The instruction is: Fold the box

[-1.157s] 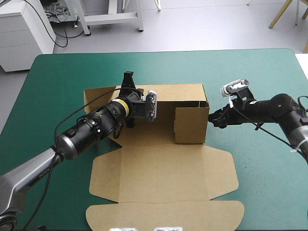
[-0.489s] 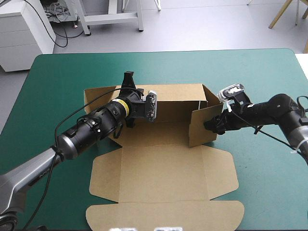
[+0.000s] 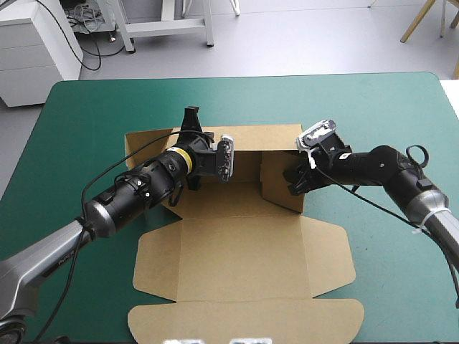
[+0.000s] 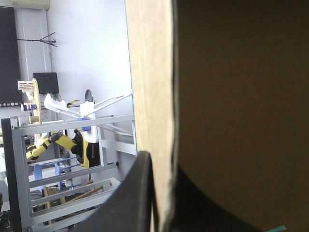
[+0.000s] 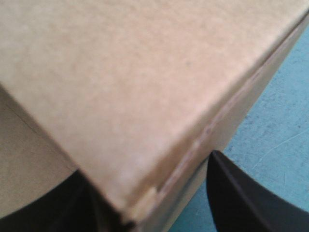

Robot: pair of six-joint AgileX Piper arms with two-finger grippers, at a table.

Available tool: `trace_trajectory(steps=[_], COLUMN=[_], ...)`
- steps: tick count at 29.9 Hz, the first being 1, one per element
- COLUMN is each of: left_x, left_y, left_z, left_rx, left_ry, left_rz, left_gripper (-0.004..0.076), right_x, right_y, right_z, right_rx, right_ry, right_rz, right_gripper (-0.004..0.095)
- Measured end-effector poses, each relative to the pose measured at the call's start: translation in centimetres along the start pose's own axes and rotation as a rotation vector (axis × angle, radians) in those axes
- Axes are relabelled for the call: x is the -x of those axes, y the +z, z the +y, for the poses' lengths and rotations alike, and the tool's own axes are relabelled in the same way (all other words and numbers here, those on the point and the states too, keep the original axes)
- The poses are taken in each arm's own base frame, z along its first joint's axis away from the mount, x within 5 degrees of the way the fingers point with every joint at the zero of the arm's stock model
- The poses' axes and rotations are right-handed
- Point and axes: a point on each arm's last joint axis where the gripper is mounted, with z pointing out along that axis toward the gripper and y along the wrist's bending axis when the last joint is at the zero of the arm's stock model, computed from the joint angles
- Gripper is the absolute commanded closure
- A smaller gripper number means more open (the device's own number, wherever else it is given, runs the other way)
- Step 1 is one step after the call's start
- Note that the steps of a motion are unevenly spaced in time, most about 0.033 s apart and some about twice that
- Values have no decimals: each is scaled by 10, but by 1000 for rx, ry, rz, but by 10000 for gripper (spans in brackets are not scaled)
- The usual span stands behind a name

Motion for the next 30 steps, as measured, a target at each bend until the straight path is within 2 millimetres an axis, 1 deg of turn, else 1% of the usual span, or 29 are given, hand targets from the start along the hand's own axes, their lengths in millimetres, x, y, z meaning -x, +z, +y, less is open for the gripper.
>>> trace_trajectory(steps=[1,2,6,9,12,14,17,19,21,24,30], left_x=[0,0,0,0,1,1,4,8,15,28,49], left_y=[0,0,0,0,0,-2,-5,-7,-11,-19,-45], left_z=[0,0,-1,-1,-1,-1,-4,-7,-10,-14,-21], left_rx=[-1,-3,-7,-9,-15,-17,-39,-54,-69,-84,-114], left_ry=[0,-2,-14,-29,-55,-77,-101,-110,-116,-111,-78], left_rz=[1,2,0,-4,-10,-16,-16,-24,-39,-75,-119], left_gripper=[734,734,730,680,563,442,239,159,139,139,139], right_x=[0,0,0,-1,-1,-1,-1,-1,-1,0,0], right_y=[0,0,0,-1,-1,-2,-1,-1,-1,0,1], right_z=[0,-1,-2,-3,-4,-4,-5,-5,-5,-2,0], right_rx=[-4,-8,-20,-20,-21,-22,-28,-31,-30,-18,-1], right_ry=[-3,-7,-13,-5,9,13,15,15,18,32,38], right_rz=[0,0,1,4,6,5,1,0,-2,-3,6], right_gripper=[585,649,826,926,926,925,926,926,926,926,926])
